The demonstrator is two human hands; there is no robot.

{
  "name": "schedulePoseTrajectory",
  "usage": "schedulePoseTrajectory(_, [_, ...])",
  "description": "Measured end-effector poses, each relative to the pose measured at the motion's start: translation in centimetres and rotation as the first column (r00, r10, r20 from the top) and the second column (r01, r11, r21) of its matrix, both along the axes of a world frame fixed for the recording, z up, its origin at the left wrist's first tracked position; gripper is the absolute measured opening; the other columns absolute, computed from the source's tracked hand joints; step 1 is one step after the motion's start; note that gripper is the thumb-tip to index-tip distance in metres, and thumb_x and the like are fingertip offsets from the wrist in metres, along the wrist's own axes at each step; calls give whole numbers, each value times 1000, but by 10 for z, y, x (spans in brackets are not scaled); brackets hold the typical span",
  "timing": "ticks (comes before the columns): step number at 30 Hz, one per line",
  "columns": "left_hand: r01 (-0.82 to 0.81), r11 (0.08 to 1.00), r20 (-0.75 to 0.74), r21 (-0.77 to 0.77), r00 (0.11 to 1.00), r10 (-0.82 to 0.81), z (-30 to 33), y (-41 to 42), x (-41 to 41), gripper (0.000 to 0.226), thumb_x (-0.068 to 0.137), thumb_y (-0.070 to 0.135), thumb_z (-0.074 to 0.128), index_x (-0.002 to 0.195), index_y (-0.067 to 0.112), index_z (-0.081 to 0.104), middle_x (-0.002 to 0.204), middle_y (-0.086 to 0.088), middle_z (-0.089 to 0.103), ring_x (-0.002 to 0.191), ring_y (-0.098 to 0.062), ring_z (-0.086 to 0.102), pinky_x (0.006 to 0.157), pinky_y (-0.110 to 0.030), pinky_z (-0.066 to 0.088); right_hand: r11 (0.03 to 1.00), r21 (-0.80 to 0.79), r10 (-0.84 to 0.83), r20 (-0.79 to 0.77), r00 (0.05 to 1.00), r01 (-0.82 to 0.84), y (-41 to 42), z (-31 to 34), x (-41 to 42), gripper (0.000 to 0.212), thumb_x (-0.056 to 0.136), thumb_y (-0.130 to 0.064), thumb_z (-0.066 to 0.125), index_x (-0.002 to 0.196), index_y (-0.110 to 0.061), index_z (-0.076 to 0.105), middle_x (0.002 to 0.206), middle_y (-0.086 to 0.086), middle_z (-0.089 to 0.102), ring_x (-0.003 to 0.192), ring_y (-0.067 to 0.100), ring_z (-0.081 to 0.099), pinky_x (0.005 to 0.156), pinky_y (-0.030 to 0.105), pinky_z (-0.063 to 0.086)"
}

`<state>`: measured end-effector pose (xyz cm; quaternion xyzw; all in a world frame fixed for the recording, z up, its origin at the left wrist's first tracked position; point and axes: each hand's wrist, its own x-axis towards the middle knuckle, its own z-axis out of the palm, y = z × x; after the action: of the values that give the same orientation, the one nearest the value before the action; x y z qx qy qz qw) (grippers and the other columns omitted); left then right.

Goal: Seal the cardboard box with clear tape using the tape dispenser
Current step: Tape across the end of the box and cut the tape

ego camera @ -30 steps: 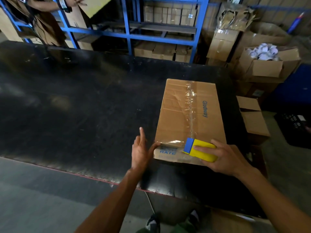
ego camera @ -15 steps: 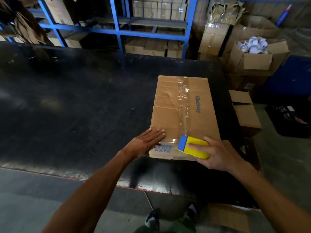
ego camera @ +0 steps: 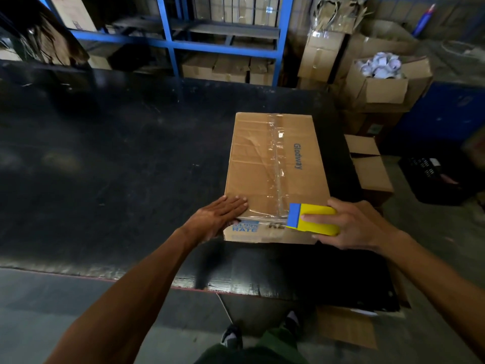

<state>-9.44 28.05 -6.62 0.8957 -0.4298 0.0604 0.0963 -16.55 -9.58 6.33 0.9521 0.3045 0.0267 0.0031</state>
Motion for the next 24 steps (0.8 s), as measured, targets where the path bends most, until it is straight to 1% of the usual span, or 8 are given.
schedulePoseTrajectory(4, [9, 1000, -12, -10, 1000, -9, -2, 2, -3, 56, 105, 42, 30, 155, 17, 29, 162, -1, 27, 150, -16, 24, 123, -41, 24, 999, 24, 22, -27, 999, -21, -4, -8, 2, 44, 81, -63, 60, 119, -43, 67, 88, 2, 58, 60, 21, 60, 44, 26, 42])
schedulePoseTrajectory(6, [-1, 1000, 26, 11, 1000, 1, -2, 1, -4, 56, 105, 42, 30, 155, 16, 30, 161, -3, 29, 149, -18, 26, 123, -44, 24, 999, 32, 36, -21, 999, -36, -3, -10, 5, 43, 80, -57, 63, 120, -42, 67, 89, 4, 58, 60, 22, 61, 45, 25, 41])
schedulePoseTrajectory(9, [17, 999, 160, 43, 987, -24, 6, -17, -7, 56, 106, 44, 29, 152, 13, 37, 157, -8, 38, 146, -24, 34, 122, -46, 20, 996, -18, 87, -26, 996, -87, -11, -13, 8, 56, 74, -43, 79, 127, -38, 63, 93, 8, 59, 62, 24, 60, 48, 26, 41])
schedulePoseTrajectory(11, [47, 998, 190, 44, 980, -54, 15, -43, -7, 58, 106, 45, 30, 154, 12, 33, 159, -9, 34, 149, -25, 29, 123, -47, 19, 996, -16, 90, -29, 995, -91, -13, -14, 10, 63, 70, -39, 84, 129, -37, 62, 95, 9, 60, 62, 25, 61, 48, 27, 43])
schedulePoseTrajectory(14, [113, 989, 183, 96, 975, -129, 16, -83, 2, 60, 107, 42, 29, 156, 8, 26, 163, -10, 25, 152, -26, 20, 125, -45, 14, 996, -8, 89, -32, 995, -90, -13, -14, 15, 57, 76, -45, 74, 131, -40, 58, 97, 9, 60, 62, 24, 61, 48, 28, 45])
schedulePoseTrajectory(17, [91, 989, 141, 114, 984, -107, 2, -94, 8, 57, 107, 40, 24, 155, 10, 30, 162, -7, 29, 149, -23, 28, 121, -44, 26, 997, -9, 75, -35, 997, -75, -16, -15, 13, 53, 80, -54, 58, 131, -43, 58, 96, 7, 60, 60, 22, 60, 45, 27, 42])
schedulePoseTrajectory(21, [102, 989, 107, 107, 988, -113, -2, -92, 9, 58, 107, 41, 21, 155, 11, 28, 162, -7, 29, 149, -22, 29, 119, -43, 30, 997, 38, 68, -18, 998, -68, -14, -16, 10, 51, 80, -58, 56, 129, -45, 56, 89, 4, 60, 53, 21, 56, 42, 26, 39])
schedulePoseTrajectory(24, [100, 989, 96, 113, 989, -111, 0, -90, 10, 60, 107, 43, 19, 155, 9, 27, 162, -8, 29, 148, -23, 29, 119, -43, 31, 996, 68, 58, -41, 997, -55, -14, -13, 8, 49, 81, -63, 54, 128, -47, 58, 87, 2, 59, 52, 20, 54, 43, 24, 34])
